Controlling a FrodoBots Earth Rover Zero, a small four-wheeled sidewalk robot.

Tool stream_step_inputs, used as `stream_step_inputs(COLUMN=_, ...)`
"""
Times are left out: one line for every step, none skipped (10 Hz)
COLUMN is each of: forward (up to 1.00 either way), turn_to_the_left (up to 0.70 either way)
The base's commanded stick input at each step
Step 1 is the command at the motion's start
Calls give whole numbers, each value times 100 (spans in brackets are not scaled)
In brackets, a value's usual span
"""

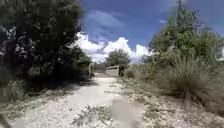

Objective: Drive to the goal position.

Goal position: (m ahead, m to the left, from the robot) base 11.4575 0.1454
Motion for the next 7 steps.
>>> stream_step_inputs(forward=50, turn_to_the_left=0)
stream_step_inputs(forward=50, turn_to_the_left=0)
stream_step_inputs(forward=50, turn_to_the_left=0)
stream_step_inputs(forward=50, turn_to_the_left=0)
stream_step_inputs(forward=50, turn_to_the_left=0)
stream_step_inputs(forward=50, turn_to_the_left=0)
stream_step_inputs(forward=50, turn_to_the_left=0)
